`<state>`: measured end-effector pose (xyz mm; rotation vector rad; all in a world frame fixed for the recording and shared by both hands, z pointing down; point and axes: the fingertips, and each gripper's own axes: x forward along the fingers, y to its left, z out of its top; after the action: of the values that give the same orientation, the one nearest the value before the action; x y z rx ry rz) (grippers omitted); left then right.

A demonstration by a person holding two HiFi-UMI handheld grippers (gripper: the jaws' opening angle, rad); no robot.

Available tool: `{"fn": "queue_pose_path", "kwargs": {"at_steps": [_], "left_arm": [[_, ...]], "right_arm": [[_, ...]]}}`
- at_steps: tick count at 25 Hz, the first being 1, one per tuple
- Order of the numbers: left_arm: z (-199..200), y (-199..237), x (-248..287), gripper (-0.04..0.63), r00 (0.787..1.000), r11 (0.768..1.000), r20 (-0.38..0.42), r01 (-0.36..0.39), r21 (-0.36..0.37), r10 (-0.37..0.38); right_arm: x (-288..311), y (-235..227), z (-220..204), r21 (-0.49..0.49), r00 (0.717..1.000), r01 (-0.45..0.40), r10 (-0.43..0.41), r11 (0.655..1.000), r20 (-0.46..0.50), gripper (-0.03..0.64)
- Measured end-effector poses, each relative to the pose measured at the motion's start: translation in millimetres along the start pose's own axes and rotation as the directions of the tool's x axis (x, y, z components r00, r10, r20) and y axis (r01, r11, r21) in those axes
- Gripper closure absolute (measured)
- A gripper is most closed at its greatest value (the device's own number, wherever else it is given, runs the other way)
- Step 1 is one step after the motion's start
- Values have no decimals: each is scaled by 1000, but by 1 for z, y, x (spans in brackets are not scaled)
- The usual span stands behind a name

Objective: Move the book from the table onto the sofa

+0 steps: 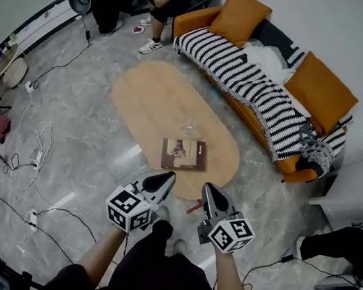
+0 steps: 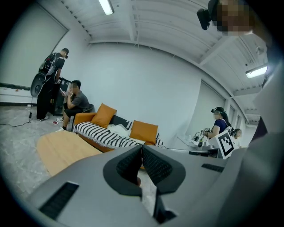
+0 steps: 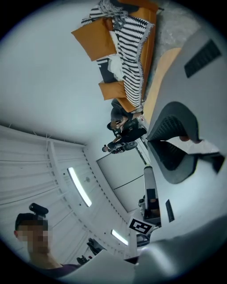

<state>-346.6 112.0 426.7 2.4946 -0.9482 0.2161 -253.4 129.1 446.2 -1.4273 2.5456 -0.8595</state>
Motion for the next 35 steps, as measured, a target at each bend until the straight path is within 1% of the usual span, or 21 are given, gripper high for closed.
{"fn": "queue_pose_path", "kwargs": {"at_steps": [7, 12, 17, 23, 28, 32, 35], "left_arm": [[11, 50, 12, 580, 999, 999, -19, 35, -12, -35], [12, 66, 29, 580, 998, 998, -34, 43, -35, -44], [8, 81, 54, 580, 999, 998, -45, 24, -58, -27], [2, 100, 94, 580, 997, 994, -64, -55, -96, 49], [-9, 126, 138, 580, 988, 981, -83, -141, -134, 131], [-39, 157, 164, 580, 973, 960, -109, -220, -174, 204], [-65, 180, 178, 579, 964, 948, -128, -254, -190, 233]], "right_arm": [[47, -4, 5, -11, 999, 49, -49, 999, -9, 592], [63, -21, 9, -11, 997, 72, -72, 997, -25, 592], [76, -52, 15, -8, 996, 77, -77, 997, -48, 592], [95, -105, 21, 11, 994, 38, -37, 999, -105, 592], [122, -161, 24, 48, 986, -11, 19, 999, -164, 592], [140, -205, -2, 101, 972, -39, 61, 994, -228, 592], [154, -226, -26, 115, 964, -48, 76, 992, -254, 592]]}}
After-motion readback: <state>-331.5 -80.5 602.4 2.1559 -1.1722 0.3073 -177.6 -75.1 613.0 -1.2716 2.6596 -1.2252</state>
